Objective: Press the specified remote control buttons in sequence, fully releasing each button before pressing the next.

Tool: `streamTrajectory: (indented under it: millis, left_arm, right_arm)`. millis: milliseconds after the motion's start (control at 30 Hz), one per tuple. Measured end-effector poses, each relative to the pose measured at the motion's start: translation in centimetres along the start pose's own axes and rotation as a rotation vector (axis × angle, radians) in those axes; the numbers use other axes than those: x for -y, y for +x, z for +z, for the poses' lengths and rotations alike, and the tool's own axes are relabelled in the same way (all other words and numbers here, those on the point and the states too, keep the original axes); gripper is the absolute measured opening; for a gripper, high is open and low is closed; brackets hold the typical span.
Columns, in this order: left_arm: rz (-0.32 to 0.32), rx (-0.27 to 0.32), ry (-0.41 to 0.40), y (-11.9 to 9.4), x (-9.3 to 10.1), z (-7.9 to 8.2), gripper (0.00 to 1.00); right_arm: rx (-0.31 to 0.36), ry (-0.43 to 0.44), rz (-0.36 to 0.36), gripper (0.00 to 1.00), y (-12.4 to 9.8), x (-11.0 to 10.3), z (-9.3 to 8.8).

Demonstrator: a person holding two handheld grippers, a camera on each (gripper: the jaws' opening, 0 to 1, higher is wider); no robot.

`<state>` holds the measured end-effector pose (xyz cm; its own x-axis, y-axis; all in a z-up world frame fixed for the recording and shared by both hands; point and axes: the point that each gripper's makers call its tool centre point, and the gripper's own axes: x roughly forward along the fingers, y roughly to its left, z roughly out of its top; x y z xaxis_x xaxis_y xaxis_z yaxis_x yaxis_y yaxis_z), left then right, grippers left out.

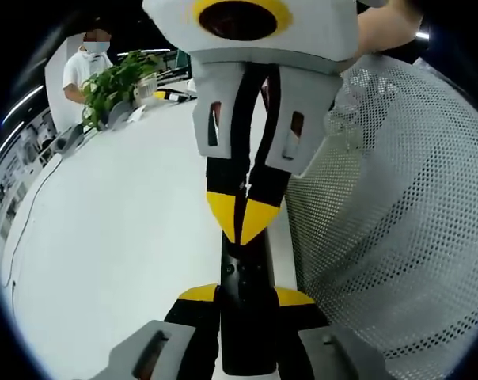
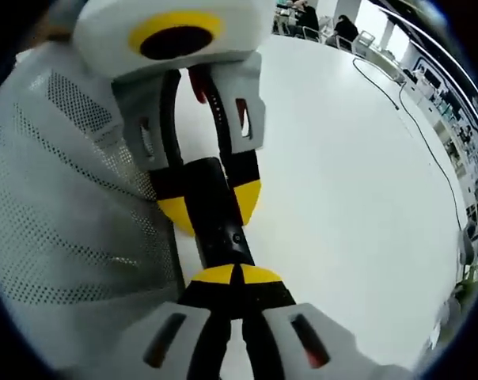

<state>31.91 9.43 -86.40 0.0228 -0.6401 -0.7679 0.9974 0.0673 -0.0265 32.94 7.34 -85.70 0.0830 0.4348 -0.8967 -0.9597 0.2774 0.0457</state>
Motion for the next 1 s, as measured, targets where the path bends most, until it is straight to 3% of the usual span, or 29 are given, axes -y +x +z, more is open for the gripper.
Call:
streamTrajectory:
  millis: [67, 133, 233, 300, 367, 500, 633, 800, 867, 1000]
  left_arm:
    - [0.001, 0.003, 0.003, 0.0, 0.0, 0.0, 0.25]
    - [0.002, 0.001, 0.004, 0.0, 0.0, 0.0, 0.25]
    - [0.002, 0.001, 0.006, 0.0, 0.0, 0.0, 0.25]
    - [0.003, 0.002, 0.005, 0.0, 0.0, 0.0, 0.25]
    - [0.003, 0.006, 0.004, 0.0, 0.0, 0.0, 0.25]
    - [0.005, 0.018, -0.004, 0.0, -0.1, 0.0, 0.25]
    - [0.006, 0.023, -0.004, 0.0, -0.1, 0.1, 0.25]
    - [0.007, 0.022, -0.012, 0.0, -0.1, 0.1, 0.25]
    - [0.006, 0.031, -0.019, 0.0, -0.1, 0.1, 0.25]
    - [0.005, 0.042, -0.038, -0.1, -0.2, 0.1, 0.25]
  right_arm:
    - [0.035, 0.122, 0.010, 0.00, -0.1, 0.1, 0.1]
    - [0.053, 0.189, 0.012, 0.00, -0.1, 0.2, 0.1]
    - [0.074, 0.230, 0.006, 0.00, -0.2, 0.2, 0.1]
    - [0.094, 0.237, 0.045, 0.00, 0.0, -0.5, 0.5]
    - [0.069, 0.185, 0.020, 0.00, 0.1, -0.5, 0.4]
    - [0.056, 0.172, 0.011, 0.00, 0.2, -0.7, 0.5]
    - [0.033, -0.026, -0.021, 0.00, 0.2, -0.7, 0.5]
    - [0.041, -0.158, -0.075, 0.00, 0.3, -0.8, 0.6]
    - [0.041, -0.135, -0.078, 0.00, 0.3, -0.9, 0.5]
    - [0.028, -0.167, -0.092, 0.00, 0.2, -1.0, 0.7]
